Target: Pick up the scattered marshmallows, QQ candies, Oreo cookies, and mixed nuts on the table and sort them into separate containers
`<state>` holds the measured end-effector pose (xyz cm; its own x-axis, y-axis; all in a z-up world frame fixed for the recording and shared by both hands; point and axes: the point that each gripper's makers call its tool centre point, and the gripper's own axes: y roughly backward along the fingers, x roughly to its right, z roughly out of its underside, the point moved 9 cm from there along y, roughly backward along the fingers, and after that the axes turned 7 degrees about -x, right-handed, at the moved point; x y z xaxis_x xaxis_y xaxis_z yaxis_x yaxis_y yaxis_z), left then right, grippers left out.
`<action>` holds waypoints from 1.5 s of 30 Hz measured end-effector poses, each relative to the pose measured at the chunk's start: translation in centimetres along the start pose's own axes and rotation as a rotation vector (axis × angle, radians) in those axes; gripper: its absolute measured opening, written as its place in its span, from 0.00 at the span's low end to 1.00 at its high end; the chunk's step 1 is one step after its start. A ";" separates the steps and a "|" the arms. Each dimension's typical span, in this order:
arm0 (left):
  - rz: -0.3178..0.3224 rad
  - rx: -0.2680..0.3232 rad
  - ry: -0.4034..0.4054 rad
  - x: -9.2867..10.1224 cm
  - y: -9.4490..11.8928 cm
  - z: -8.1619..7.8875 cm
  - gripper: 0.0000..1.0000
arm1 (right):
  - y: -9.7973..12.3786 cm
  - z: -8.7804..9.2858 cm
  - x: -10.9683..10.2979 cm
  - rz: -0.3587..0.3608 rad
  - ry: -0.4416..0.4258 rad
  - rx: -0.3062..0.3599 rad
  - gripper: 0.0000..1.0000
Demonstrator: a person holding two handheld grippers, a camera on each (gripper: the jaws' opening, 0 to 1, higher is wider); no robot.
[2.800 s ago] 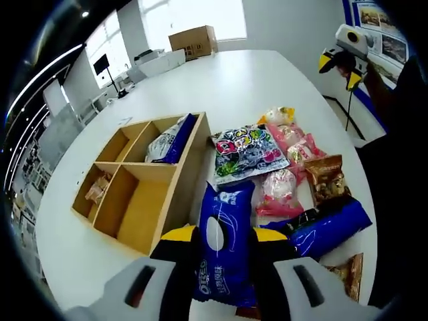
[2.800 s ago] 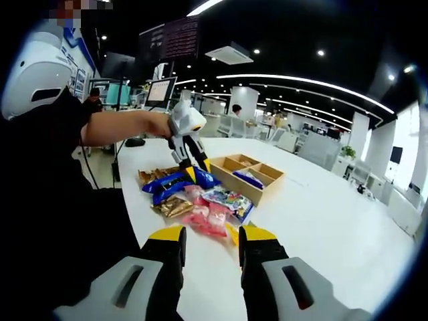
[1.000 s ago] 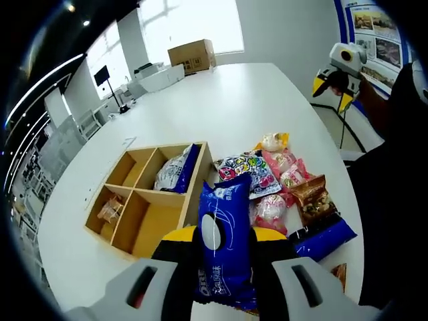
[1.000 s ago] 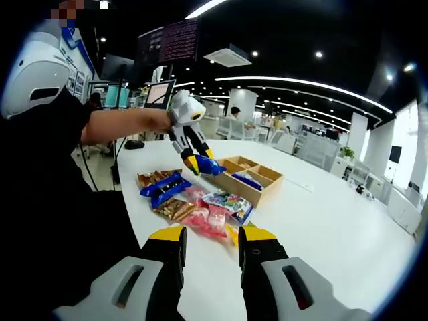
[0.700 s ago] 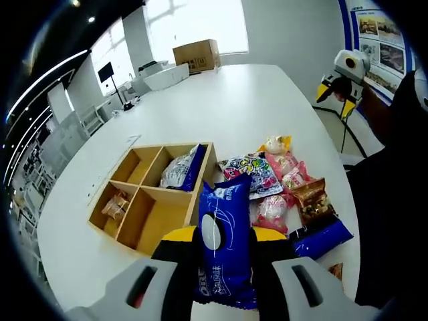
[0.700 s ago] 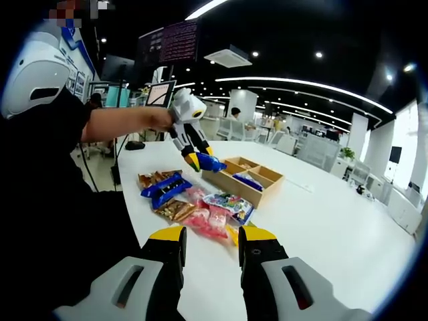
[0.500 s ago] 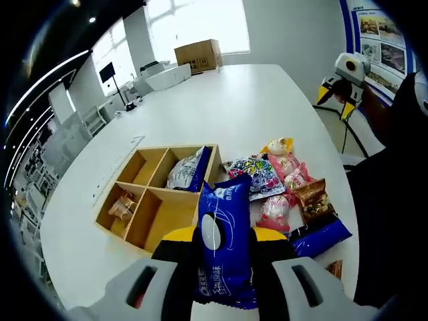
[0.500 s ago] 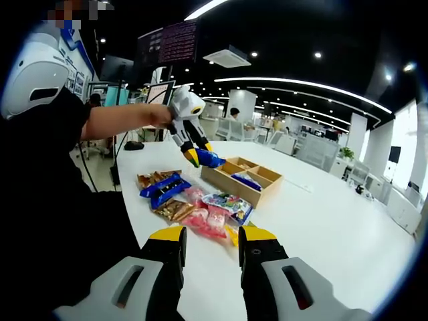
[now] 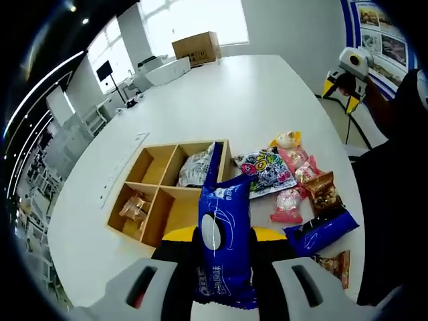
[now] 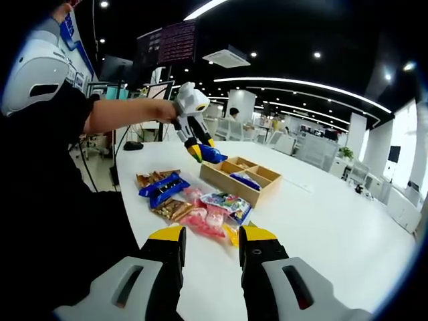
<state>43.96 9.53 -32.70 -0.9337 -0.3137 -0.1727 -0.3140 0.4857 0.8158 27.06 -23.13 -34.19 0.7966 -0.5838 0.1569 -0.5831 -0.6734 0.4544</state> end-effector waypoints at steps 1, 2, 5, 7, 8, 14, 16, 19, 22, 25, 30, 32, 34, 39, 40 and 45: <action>0.000 -0.001 0.004 -0.4 0.0 0.1 0.34 | 0.0 0.0 0.0 0.000 -0.001 0.001 0.28; -0.003 -0.003 0.008 -1.0 -0.1 0.3 0.34 | 0.1 0.1 0.1 0.003 -0.002 0.002 0.28; -0.011 -0.010 0.034 -1.8 -0.3 0.9 0.34 | 0.4 0.0 0.3 0.010 -0.006 0.015 0.28; -0.014 -0.013 0.043 -2.1 -0.3 1.2 0.34 | 0.5 0.0 0.4 0.014 -0.006 0.017 0.28; -0.019 -0.013 0.049 -2.3 -0.3 1.4 0.34 | 0.6 0.0 0.5 0.015 -0.006 0.017 0.28; -0.024 -0.008 0.062 -2.2 -0.4 1.1 0.34 | 0.8 -0.2 0.6 0.021 -0.001 0.022 0.28; -0.025 -0.010 0.061 -2.7 -0.5 1.1 0.34 | 0.8 -0.2 0.6 0.020 -0.002 0.019 0.28; -0.027 -0.015 0.061 -4.0 -0.5 1.3 0.34 | 0.6 -0.1 0.5 0.017 -0.003 0.014 0.28; -0.031 -0.022 0.056 -4.5 -0.6 1.3 0.34 | 0.6 -0.1 0.5 0.016 -0.002 0.012 0.28; -0.037 -0.038 0.041 -4.9 -0.8 1.5 0.34 | 0.6 -0.1 0.5 0.019 -0.003 0.012 0.28; -0.044 -0.065 0.039 -5.6 -1.3 1.8 0.34 | 0.5 0.1 0.4 0.019 -0.008 0.008 0.28; -0.049 -0.069 0.041 -5.9 -1.4 1.8 0.34 | 0.5 0.1 0.4 0.017 -0.009 0.006 0.28; -0.057 -0.077 0.037 -6.2 -1.5 1.8 0.34 | 0.5 0.0 0.3 0.016 -0.007 0.006 0.28; -0.083 -0.105 0.015 -7.1 -1.9 1.7 0.34 | 0.6 0.0 0.2 0.018 -0.006 0.009 0.28; -0.083 -0.115 0.012 -7.3 -2.1 1.8 0.34 | 0.5 0.1 0.1 0.018 -0.007 0.008 0.28; -0.092 -0.150 -0.003 -6.9 -2.6 1.3 0.34 | 0.6 0.4 0.2 0.016 -0.014 0.002 0.28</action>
<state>50.94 11.51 -34.34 -0.9029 -0.3482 -0.2519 -0.3690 0.3276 0.8698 26.84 -23.78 -34.22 0.7847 -0.6009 0.1523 -0.5964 -0.6649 0.4497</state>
